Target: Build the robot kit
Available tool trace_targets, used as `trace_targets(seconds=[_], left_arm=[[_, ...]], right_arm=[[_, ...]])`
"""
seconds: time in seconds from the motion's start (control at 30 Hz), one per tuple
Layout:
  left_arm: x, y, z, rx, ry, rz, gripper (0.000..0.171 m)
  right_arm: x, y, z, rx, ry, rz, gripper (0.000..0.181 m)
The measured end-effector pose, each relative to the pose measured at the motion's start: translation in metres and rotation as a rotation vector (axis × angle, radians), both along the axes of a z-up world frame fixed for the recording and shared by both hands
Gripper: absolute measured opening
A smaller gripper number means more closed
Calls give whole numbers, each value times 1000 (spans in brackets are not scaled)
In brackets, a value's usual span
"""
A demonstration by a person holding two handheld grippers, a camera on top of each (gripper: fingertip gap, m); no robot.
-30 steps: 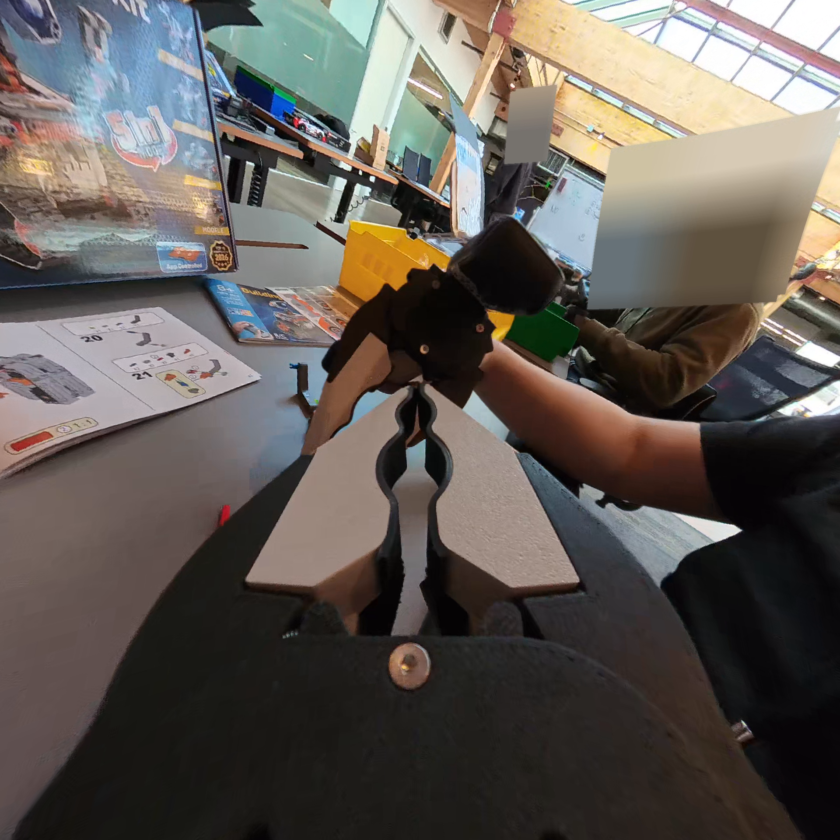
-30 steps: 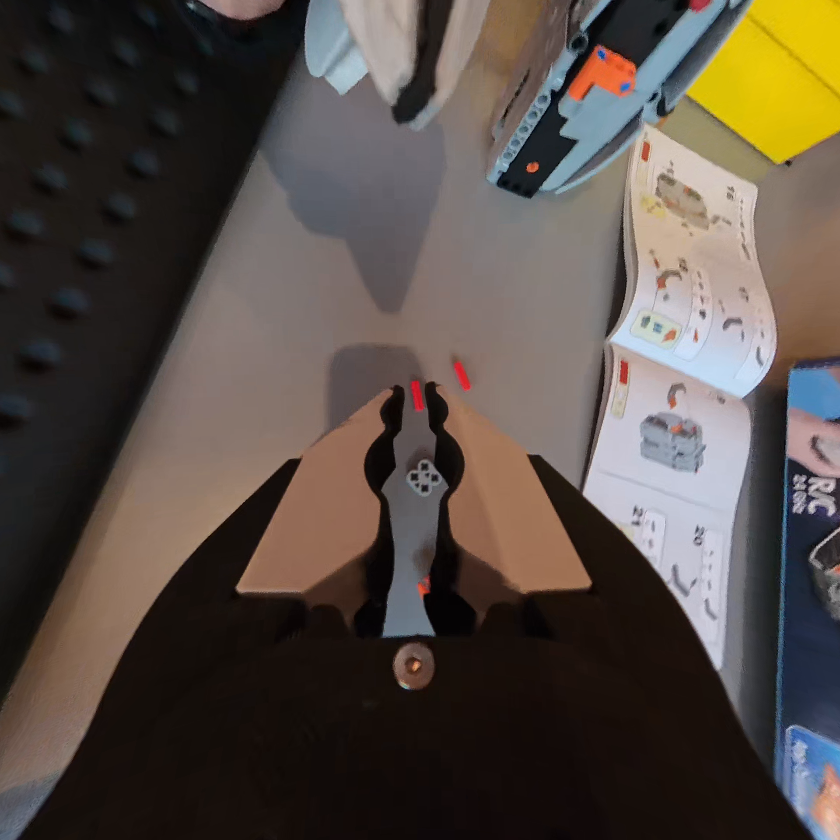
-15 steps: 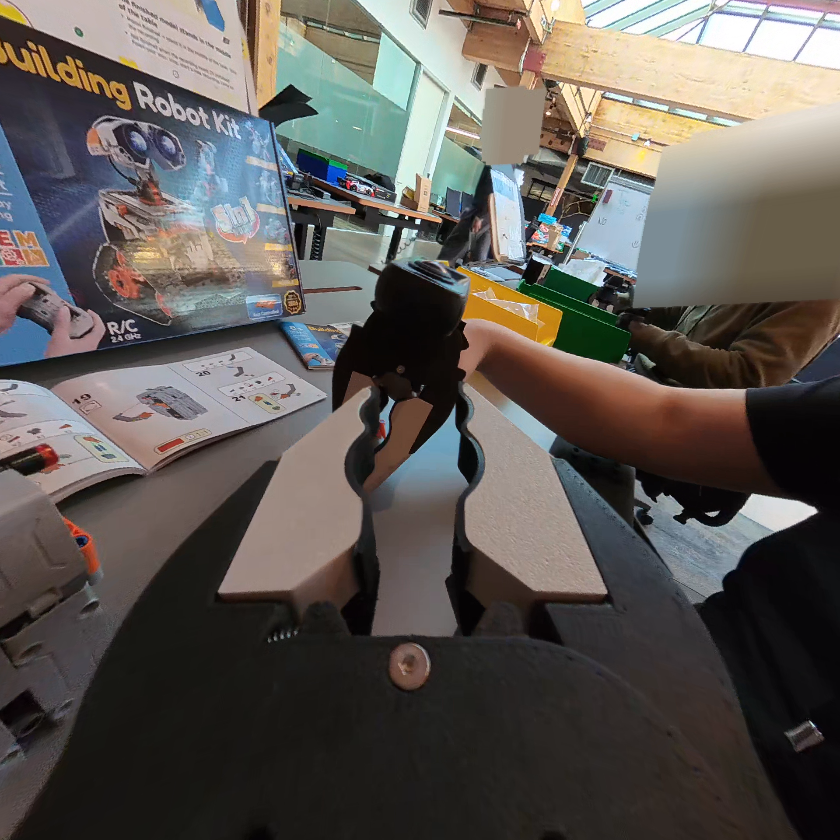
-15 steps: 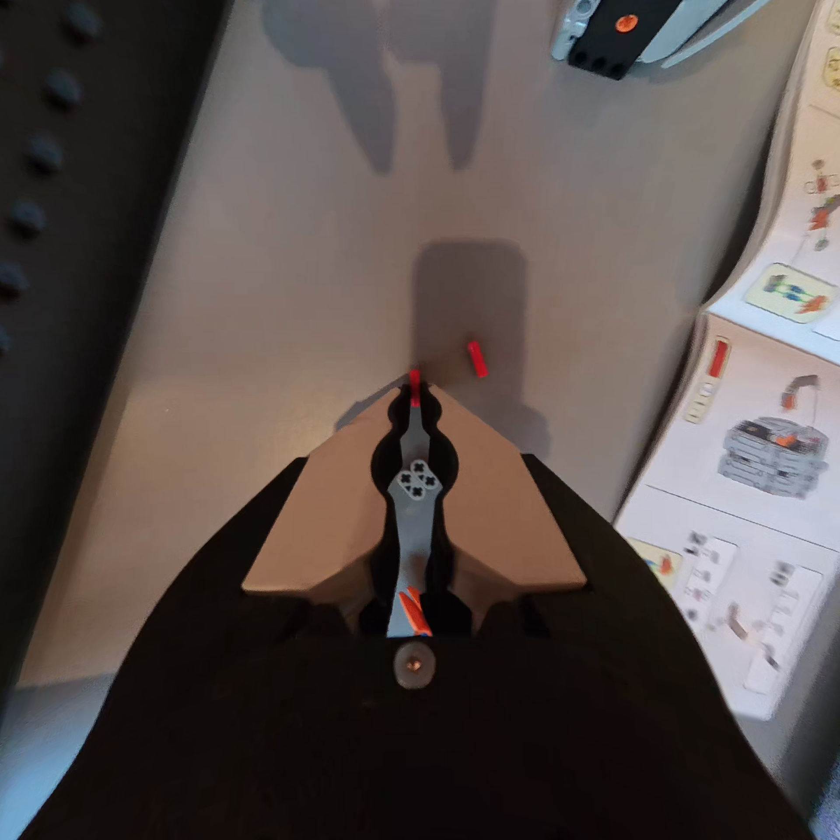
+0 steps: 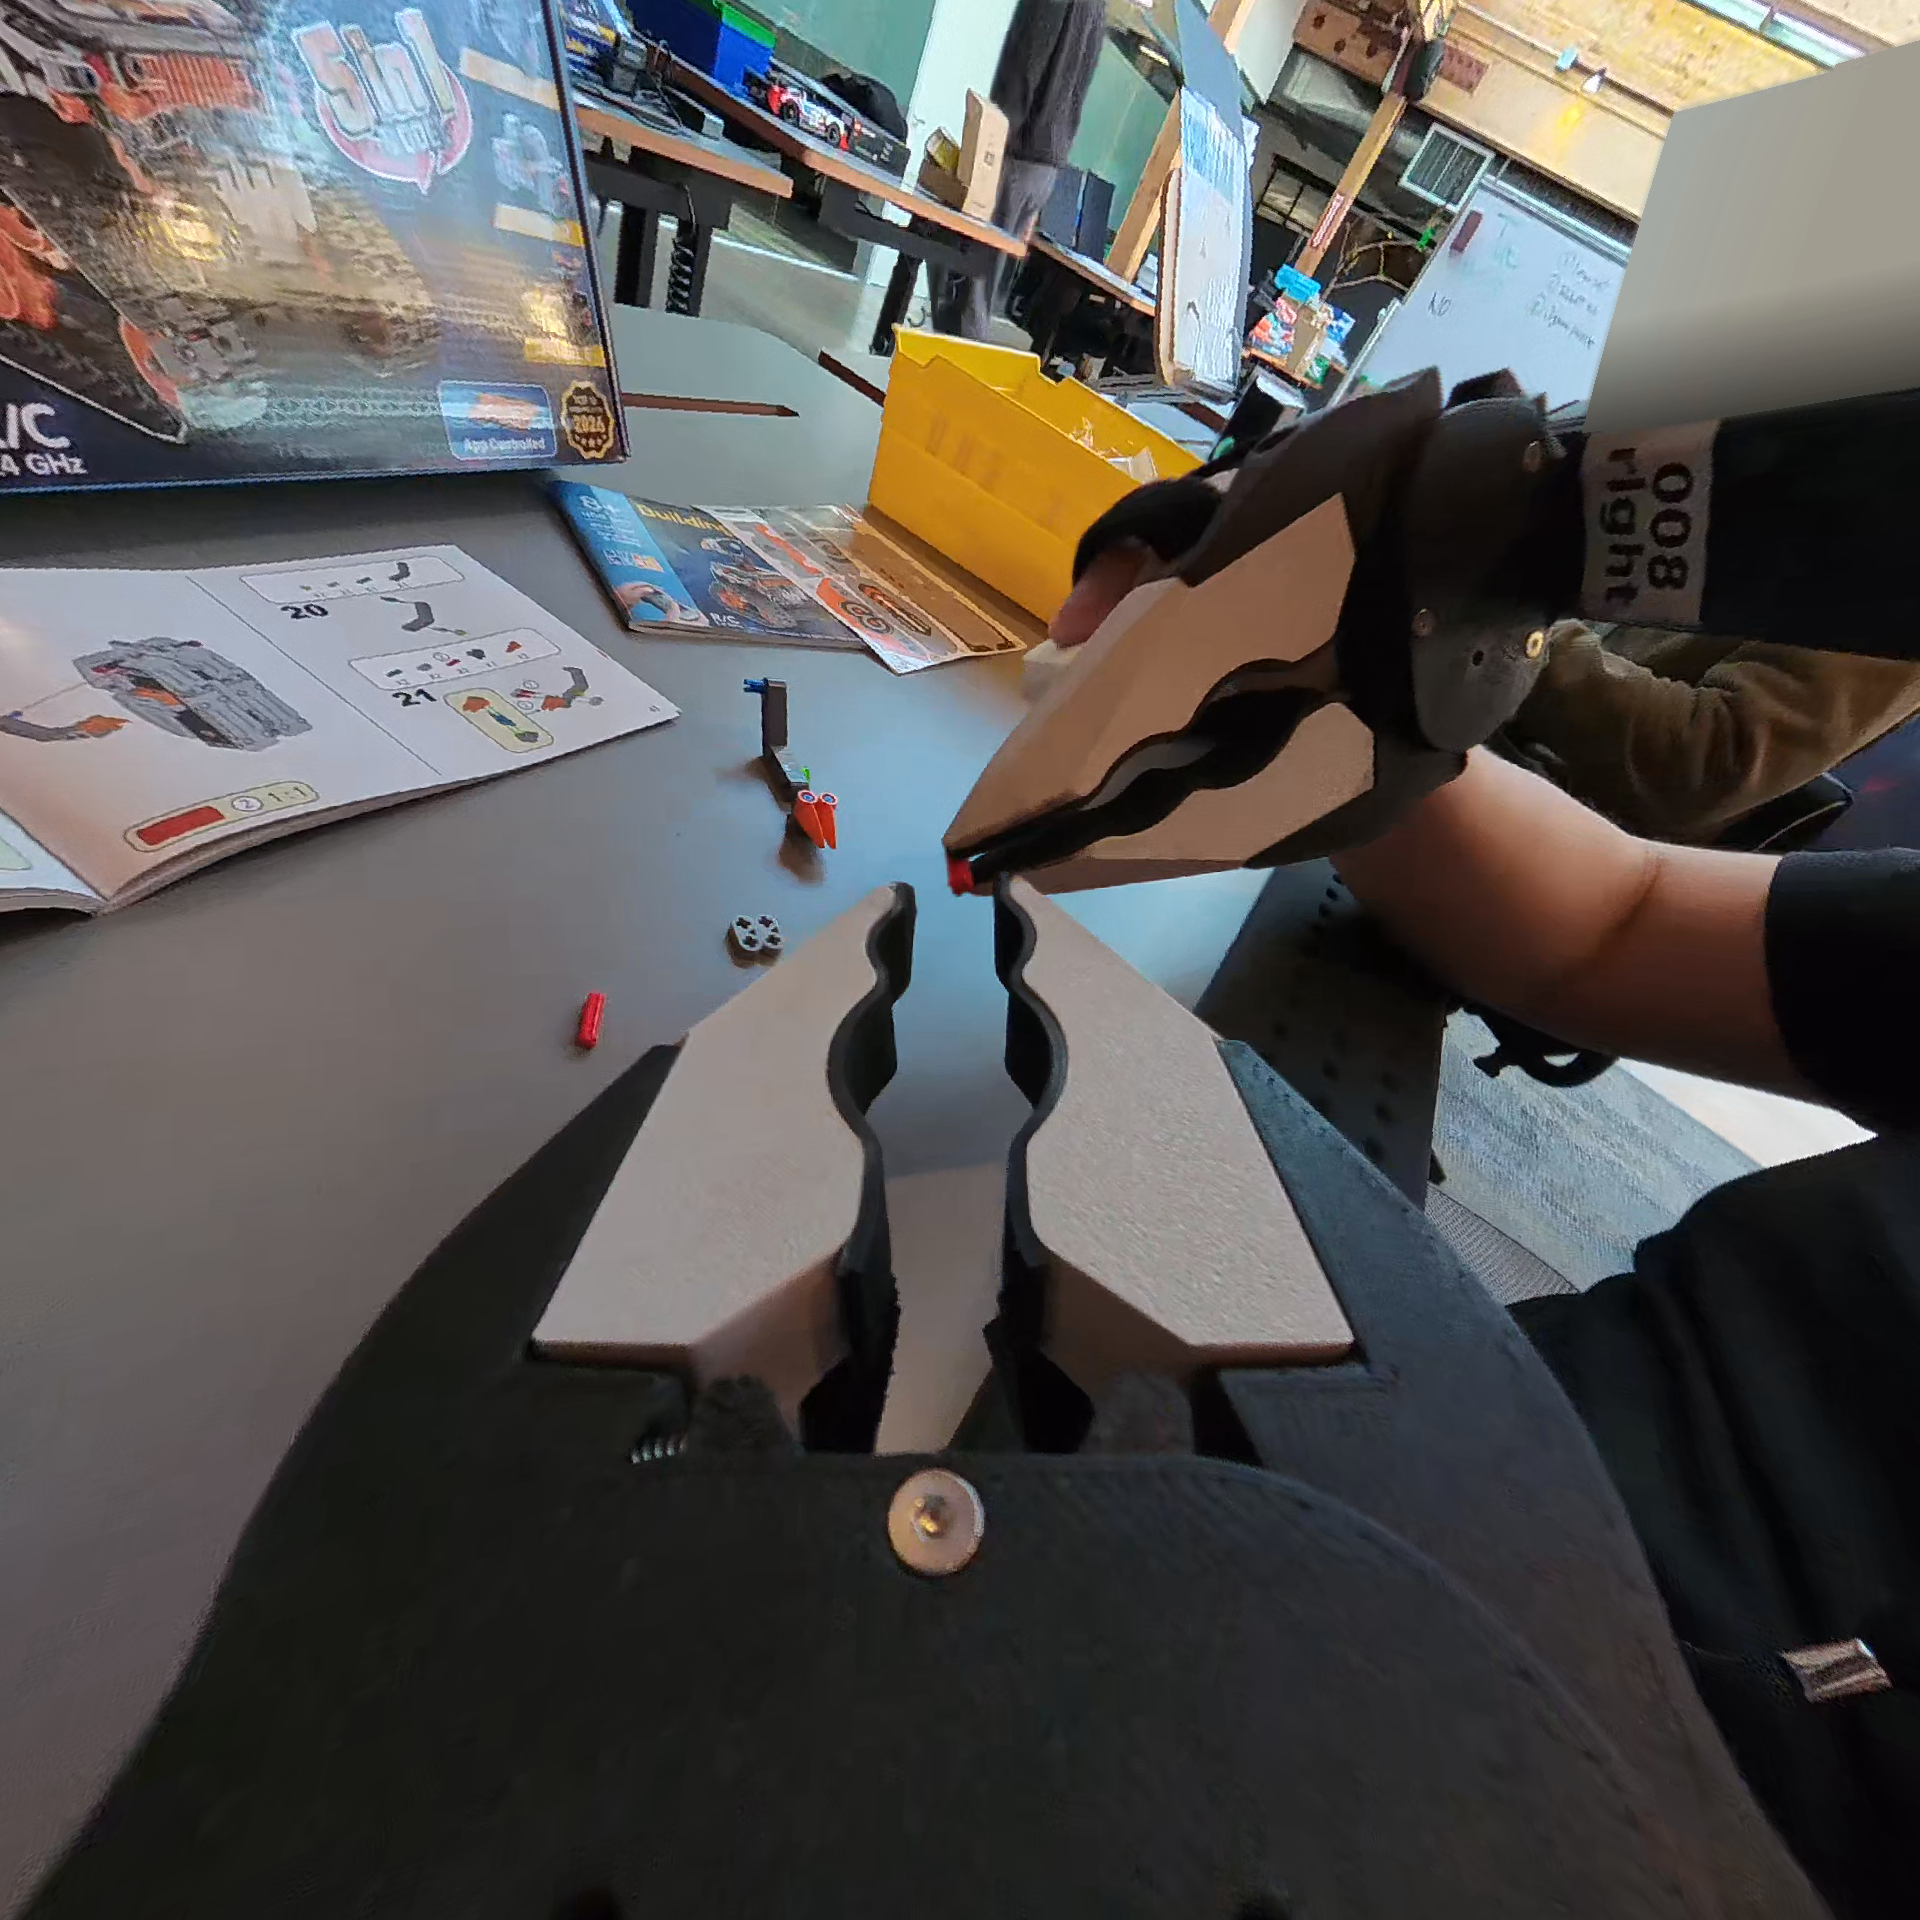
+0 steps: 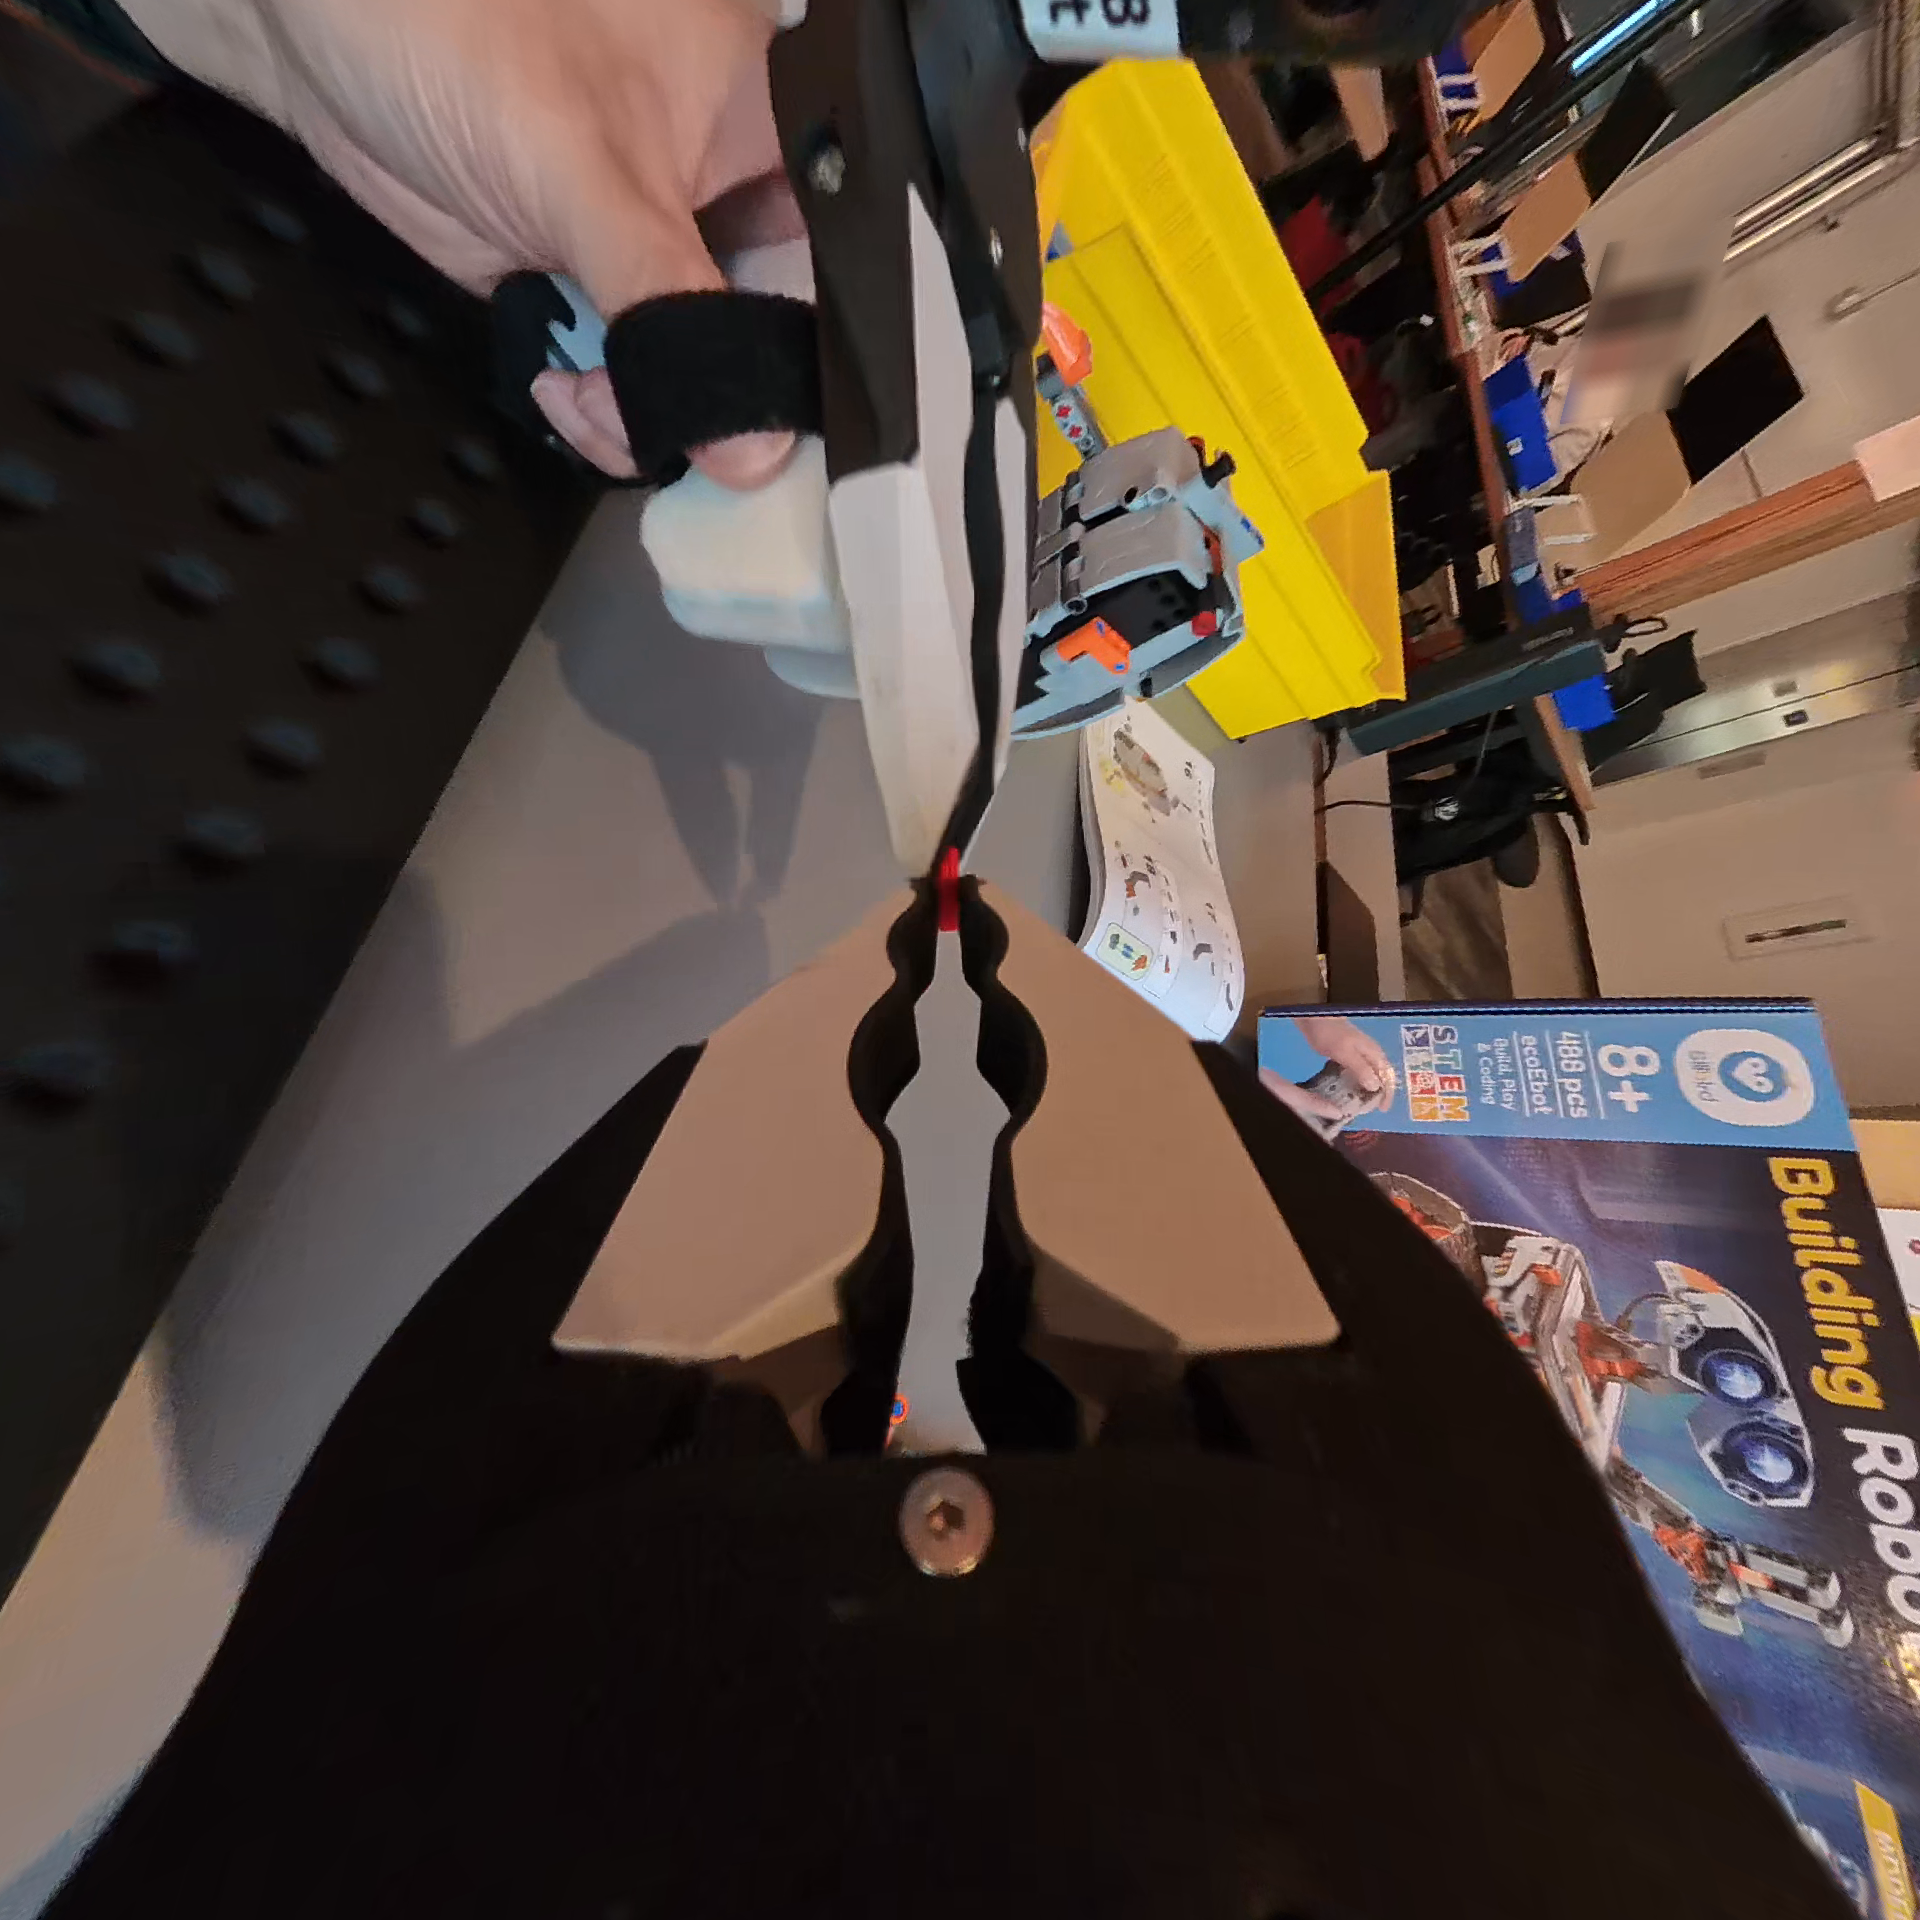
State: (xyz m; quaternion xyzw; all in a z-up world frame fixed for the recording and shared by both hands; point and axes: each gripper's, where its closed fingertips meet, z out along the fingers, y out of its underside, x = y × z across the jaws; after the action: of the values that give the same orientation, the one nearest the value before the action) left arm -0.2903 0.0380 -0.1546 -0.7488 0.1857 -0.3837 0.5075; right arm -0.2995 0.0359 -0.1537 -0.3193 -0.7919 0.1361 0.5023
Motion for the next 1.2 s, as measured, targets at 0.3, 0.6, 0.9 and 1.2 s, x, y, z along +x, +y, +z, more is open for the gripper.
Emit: trace_targets(seconds=[0.3, 0.6, 0.9, 1.2], left_arm=[[10, -3, 13, 48, -68, -31, 2], [22, -37, 57, 51, -384, -279, 2], [36, -49, 56, 29, -374, -362, 1], [36, -51, 51, -21, -387, -403, 2]], right_arm=[[8, -6, 15, -53, 122, 30, 8], [31, -38, 62, -335, 365, 203, 18], [32, -51, 55, -364, 310, 257, 5], [33, -53, 50, -343, 274, 258, 4]])
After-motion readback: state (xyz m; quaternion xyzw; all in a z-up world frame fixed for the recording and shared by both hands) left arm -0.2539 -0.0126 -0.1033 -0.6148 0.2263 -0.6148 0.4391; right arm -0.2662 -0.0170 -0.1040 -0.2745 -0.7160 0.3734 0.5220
